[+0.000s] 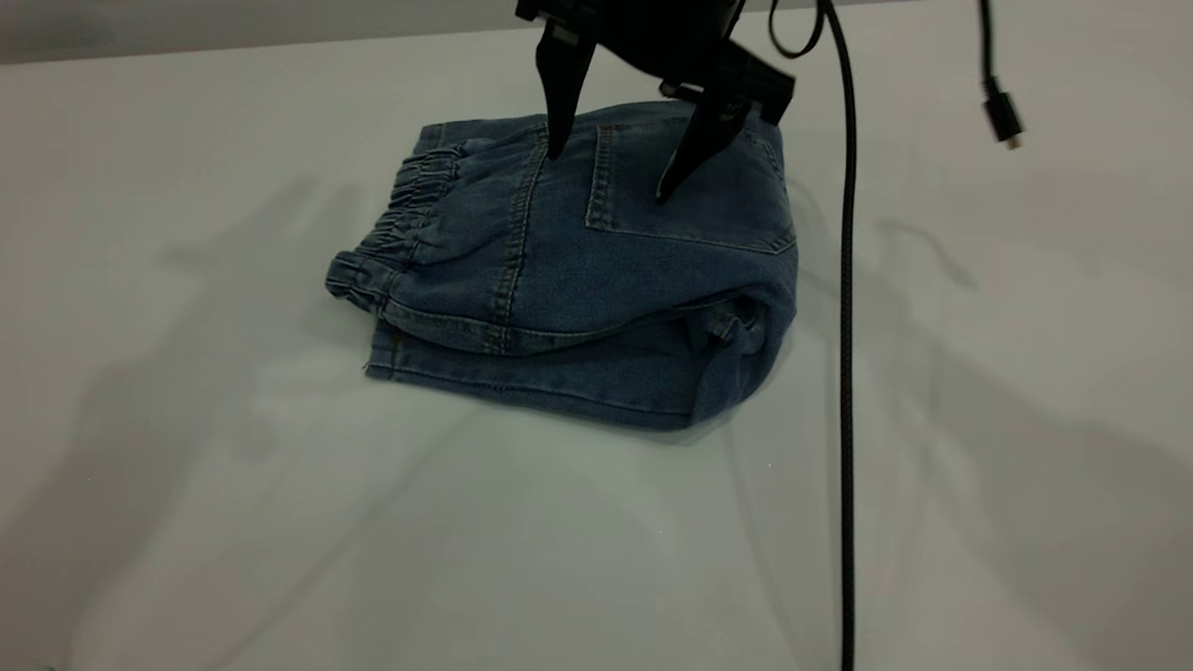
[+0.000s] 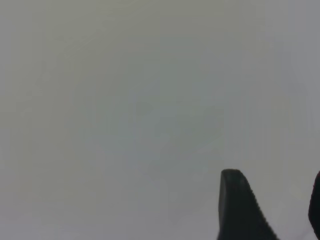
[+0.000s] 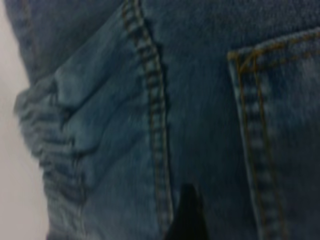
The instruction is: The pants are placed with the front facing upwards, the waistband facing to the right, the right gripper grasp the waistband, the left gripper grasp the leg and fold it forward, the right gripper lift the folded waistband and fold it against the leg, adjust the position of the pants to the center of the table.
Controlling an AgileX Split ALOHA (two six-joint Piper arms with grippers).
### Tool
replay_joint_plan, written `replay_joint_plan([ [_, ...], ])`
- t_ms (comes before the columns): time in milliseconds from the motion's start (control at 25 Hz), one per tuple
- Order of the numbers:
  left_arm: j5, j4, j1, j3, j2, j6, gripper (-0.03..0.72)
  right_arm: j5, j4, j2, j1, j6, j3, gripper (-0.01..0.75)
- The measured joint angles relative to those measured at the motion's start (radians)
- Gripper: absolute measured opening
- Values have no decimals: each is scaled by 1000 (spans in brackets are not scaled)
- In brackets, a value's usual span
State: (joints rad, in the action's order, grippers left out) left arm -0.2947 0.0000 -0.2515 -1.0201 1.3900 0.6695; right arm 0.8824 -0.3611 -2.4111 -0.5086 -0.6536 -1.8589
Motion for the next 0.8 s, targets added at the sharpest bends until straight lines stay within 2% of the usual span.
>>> replay_joint_plan([
  [360, 3, 0, -1, 0, -7, -1, 321, 90, -9, -83, -7, -36, -36, 518],
  [600, 2, 0, -1, 0, -7, -1, 321, 119, 33, -83, -24, 100, -35, 499],
  [800, 0, 0, -1, 0, -7, -1, 321, 185, 53, -83, -39, 196, -35, 499],
])
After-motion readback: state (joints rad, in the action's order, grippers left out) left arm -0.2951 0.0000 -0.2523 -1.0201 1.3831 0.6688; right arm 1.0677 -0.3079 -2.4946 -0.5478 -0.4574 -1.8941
